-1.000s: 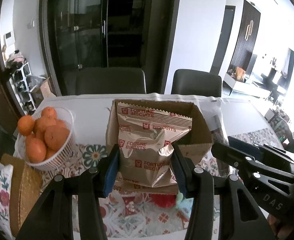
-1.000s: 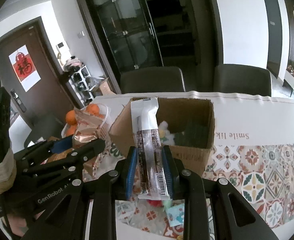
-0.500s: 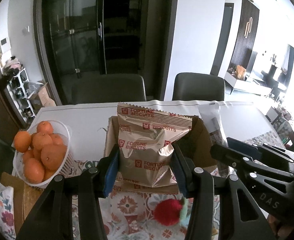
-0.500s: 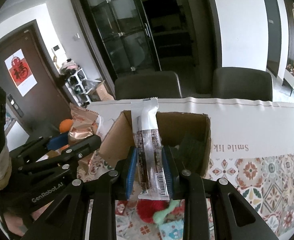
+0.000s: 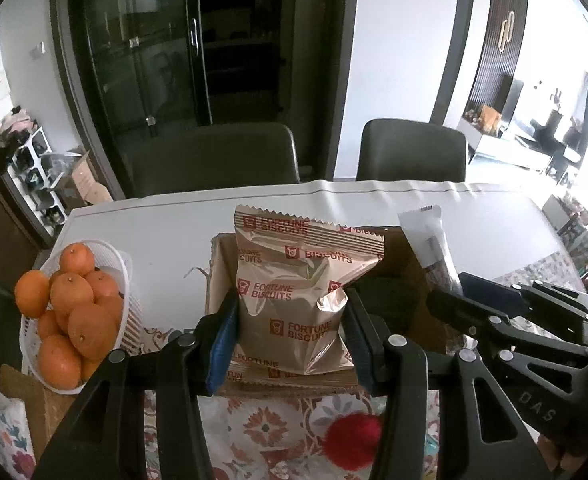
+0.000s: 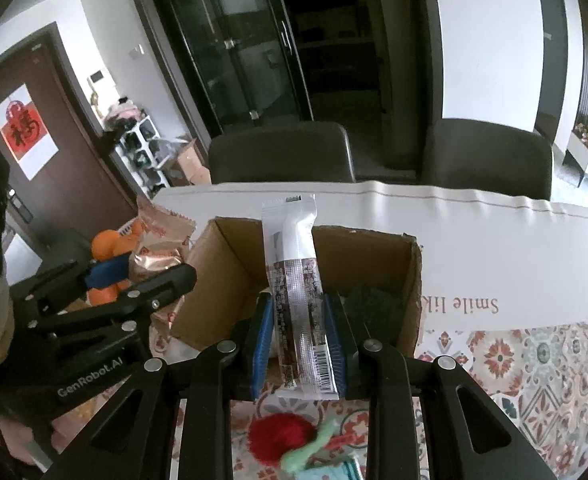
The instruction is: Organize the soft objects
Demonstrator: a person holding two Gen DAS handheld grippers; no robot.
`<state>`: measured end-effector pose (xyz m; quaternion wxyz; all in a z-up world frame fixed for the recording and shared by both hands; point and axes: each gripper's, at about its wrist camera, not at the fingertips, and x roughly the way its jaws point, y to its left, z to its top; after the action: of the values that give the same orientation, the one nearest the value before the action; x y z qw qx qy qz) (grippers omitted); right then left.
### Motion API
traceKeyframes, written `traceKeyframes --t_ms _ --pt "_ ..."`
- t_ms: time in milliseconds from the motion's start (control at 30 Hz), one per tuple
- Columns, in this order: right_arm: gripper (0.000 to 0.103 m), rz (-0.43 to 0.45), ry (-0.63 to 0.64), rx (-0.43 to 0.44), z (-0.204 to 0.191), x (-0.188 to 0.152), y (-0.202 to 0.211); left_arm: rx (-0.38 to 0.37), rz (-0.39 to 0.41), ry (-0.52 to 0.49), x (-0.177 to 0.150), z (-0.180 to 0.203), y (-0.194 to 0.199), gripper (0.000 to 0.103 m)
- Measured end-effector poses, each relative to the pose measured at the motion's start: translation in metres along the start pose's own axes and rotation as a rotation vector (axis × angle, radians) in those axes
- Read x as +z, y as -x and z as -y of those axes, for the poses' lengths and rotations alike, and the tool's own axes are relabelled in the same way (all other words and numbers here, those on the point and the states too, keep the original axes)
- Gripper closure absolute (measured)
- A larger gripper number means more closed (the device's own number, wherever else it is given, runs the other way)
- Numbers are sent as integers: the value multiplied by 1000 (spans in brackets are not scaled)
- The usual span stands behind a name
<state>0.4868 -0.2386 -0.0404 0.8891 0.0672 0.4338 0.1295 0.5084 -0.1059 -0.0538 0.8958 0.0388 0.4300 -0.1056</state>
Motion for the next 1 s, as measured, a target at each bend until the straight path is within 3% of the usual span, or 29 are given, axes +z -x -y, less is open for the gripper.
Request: traceKeyframes --t_ms 500,867,1000 --pt "76 -140 -1 -55 19 6 -63 12 -155 -11 -1 -5 -65 54" --pt "76 -202 44 -84 20 2 -83 29 -212 -6 -7 -12 -86 53" --pt "75 -214 55 -93 19 1 -86 35 -220 2 -9 -14 -88 39"
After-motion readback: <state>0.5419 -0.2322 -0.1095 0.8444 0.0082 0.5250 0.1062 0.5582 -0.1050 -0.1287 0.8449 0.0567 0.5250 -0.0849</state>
